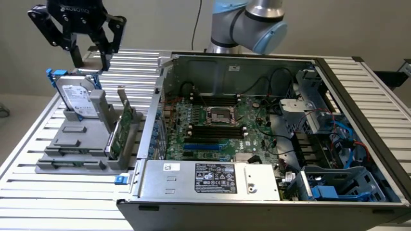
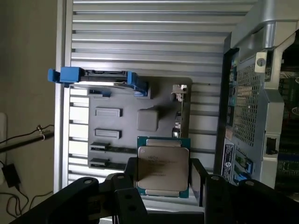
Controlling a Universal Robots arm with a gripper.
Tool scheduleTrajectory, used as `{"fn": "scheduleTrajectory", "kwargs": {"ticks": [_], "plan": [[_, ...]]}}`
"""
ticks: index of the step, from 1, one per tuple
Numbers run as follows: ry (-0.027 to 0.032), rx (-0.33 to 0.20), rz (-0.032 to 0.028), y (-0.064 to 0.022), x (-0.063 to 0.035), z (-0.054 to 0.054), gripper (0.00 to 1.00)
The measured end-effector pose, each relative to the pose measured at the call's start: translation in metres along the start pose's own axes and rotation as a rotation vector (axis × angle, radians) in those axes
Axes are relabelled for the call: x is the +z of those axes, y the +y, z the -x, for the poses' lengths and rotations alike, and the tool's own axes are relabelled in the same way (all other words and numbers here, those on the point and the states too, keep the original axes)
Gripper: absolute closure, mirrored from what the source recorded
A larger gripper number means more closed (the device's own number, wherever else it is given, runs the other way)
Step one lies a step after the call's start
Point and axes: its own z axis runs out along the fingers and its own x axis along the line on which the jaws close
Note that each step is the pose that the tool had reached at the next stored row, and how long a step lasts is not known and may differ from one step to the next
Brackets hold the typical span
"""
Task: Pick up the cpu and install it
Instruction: 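Pick up the cpu and move it towards the insertion slot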
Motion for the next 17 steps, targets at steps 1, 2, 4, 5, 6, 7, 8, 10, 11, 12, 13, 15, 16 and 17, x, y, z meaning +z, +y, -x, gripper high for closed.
{"fn": "scheduleTrajectory", "kwargs": {"ticks": [1,2,4,5,6,7,8,10,11,12,13,15,16,17], "plan": [[0.0023,0.0,0.0001,-0.0002,-0.0031,0.004,0.46],[0.0046,0.0,0.0003,-0.0003,-0.0059,0.008,0.46],[0.0102,0.0,0.0005,-0.0005,-0.0115,0.017,0.46],[0.0132,0.0,0.0006,-0.0007,-0.014,0.021,0.46],[0.0164,0.0,0.0008,-0.0008,-0.0165,0.026,0.46],[0.0195,0.001,0.001,-0.0009,-0.0189,0.03,0.46],[0.0228,0.001,0.0011,-0.0011,-0.0213,0.034,0.46],[0.0296,0.001,0.0014,-0.0014,-0.0259,0.042,0.46],[0.033,0.001,0.0016,-0.0015,-0.0281,0.046,0.46],[0.0368,0.001,0.0018,-0.0016,-0.0305,0.051,0.46],[0.0403,0.001,0.0019,-0.0018,-0.0327,0.055,0.46],[0.0471,0.001,0.0023,-0.0021,-0.0371,0.063,0.46],[0.0501,0.001,0.0024,-0.0022,-0.039,0.067,0.46],[0.0529,0.001,0.0025,-0.0024,-0.0409,0.071,0.46]]}}
